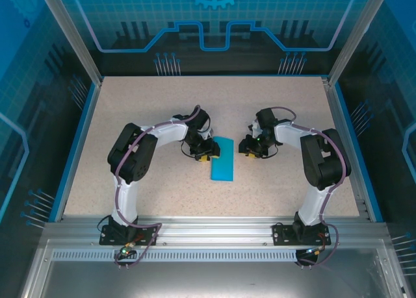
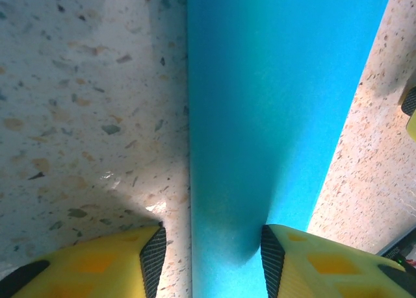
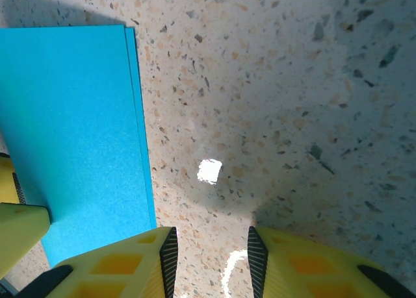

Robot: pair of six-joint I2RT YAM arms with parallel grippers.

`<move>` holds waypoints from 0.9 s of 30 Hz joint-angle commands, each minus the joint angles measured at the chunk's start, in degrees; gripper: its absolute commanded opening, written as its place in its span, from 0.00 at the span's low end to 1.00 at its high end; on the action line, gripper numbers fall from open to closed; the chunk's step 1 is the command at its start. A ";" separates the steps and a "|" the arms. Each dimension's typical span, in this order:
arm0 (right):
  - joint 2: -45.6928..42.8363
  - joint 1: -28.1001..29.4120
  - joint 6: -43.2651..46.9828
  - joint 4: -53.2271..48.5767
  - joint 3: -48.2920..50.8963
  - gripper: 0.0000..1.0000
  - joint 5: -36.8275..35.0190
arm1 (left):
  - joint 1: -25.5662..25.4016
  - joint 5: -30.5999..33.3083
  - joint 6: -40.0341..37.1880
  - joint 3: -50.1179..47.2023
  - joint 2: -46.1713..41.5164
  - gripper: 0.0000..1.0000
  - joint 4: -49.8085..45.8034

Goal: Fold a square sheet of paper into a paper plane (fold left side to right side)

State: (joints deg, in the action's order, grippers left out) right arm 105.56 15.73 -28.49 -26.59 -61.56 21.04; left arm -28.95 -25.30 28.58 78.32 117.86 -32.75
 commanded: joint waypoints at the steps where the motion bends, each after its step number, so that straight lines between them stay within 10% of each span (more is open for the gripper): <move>1: -1.03 0.32 -0.45 -1.71 -0.27 0.37 0.54 | -2.27 1.56 0.22 -0.38 4.41 0.48 -0.90; 27: -1.42 1.81 -0.78 -1.71 -0.65 0.35 1.64 | -3.28 3.69 1.04 2.01 6.56 0.48 -4.03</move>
State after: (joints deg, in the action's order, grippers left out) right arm 105.56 16.95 -28.69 -26.61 -61.56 21.63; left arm -29.85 -23.14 28.60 81.28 119.33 -36.40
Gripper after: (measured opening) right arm 0.351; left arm 0.481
